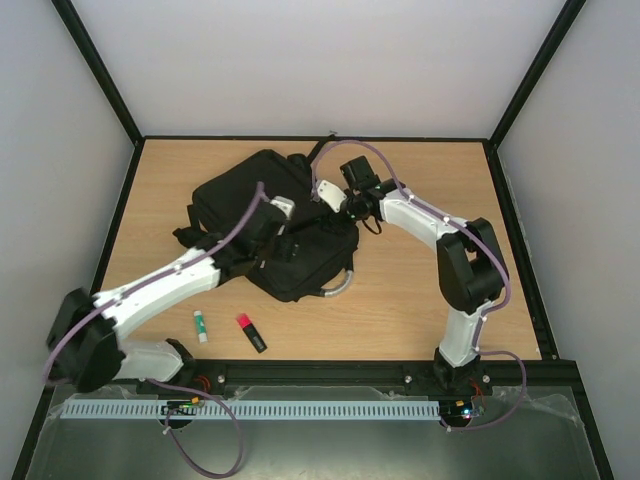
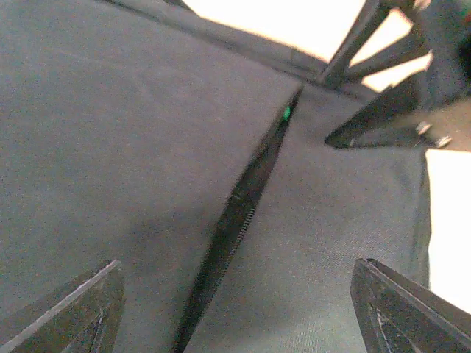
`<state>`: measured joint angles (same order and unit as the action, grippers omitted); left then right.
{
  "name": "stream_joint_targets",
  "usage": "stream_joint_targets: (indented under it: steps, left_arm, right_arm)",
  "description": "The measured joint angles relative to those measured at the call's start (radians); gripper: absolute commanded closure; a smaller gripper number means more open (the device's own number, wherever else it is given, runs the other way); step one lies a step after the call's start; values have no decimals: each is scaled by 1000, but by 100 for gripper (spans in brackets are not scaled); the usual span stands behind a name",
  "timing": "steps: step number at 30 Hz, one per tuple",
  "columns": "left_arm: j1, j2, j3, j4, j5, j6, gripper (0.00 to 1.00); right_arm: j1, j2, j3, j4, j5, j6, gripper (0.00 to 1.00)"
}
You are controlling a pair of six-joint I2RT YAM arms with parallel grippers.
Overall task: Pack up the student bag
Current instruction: Place the stationery in the student bag, then adjust the student bag at the center of the board.
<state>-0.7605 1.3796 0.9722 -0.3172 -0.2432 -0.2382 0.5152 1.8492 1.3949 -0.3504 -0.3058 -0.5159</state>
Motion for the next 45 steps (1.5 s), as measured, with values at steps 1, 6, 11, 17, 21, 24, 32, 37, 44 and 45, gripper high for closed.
stream_joint_targets:
  steps: [1, 6, 11, 17, 21, 24, 32, 37, 44, 45]
  left_arm:
    - [7, -42, -13, -3, -2, -20, 13]
    - [145, -233, -82, -27, 2, -191, 15]
    - [391, -253, -200, -73, 52, -328, 21]
    - [505, -224, -277, -102, 121, -428, 26]
    - [520, -137, -278, -61, 150, -465, 31]
    - [524, -55, -278, -16, 170, -487, 34]
    - [522, 65, -235, 75, 198, -510, 35]
    - [471, 197, -98, 105, 198, -497, 37]
    - [342, 377, 149, 121, 196, -417, 36]
    - [328, 388, 174, 119, 193, -407, 35]
  right_arm:
    - [3, 6, 0, 14, 14, -23, 51]
    - [33, 17, -21, 109, 84, -95, 50]
    - [82, 35, -49, 217, 156, -143, 48]
    - [139, 62, -68, 347, 249, -185, 49]
    - [162, 89, -68, 414, 293, -191, 61]
    - [172, 97, -69, 444, 311, -195, 88]
    - [177, 47, -158, 509, 346, -216, 99]
    - [174, -87, -283, 473, 427, -188, 99]
    - [164, -272, -386, 282, 581, -41, 99]
    - [164, -289, -395, 251, 595, -15, 99]
